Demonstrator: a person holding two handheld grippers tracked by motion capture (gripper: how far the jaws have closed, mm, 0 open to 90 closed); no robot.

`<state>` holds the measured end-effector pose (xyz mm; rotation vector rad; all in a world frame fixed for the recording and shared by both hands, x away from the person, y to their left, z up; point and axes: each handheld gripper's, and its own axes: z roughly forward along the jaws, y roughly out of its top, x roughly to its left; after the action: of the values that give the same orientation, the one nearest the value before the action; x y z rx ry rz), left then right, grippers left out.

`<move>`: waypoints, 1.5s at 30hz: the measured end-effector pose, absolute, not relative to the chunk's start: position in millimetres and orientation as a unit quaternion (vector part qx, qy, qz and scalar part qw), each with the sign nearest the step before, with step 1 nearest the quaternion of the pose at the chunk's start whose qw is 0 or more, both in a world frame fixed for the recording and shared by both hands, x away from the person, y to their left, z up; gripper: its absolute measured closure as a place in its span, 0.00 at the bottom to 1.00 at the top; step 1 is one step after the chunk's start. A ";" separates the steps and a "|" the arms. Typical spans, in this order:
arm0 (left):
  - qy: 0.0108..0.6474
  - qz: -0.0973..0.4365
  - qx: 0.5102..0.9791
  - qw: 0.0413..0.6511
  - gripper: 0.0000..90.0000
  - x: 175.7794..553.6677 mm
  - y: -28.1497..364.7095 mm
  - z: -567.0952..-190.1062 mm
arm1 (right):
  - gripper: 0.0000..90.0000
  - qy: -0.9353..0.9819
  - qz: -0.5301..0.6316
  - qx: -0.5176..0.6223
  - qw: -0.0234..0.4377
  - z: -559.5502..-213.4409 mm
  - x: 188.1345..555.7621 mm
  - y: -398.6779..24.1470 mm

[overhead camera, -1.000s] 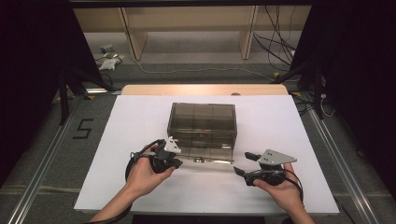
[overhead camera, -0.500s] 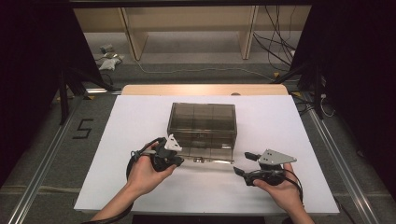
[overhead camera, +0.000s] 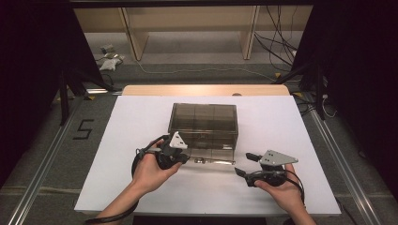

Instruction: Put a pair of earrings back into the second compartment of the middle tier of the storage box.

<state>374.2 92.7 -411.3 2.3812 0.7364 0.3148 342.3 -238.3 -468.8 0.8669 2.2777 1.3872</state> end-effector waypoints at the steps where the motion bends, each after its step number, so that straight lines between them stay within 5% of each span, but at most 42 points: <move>1: 0.279 0.120 0.901 0.311 0.93 375.1 91.0 -411.5 | 0.33 0.801 0.488 0.305 0.168 -468.7 342.3 -238.3; 45: 0.282 0.140 0.892 0.324 0.93 407.6 60.4 -422.6 | 0.32 0.801 0.488 0.303 0.168 -468.4 341.9 -238.7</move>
<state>407.6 60.4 -422.6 2.3409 0.7407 0.3679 341.9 -238.7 -468.4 0.8613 2.2796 1.3888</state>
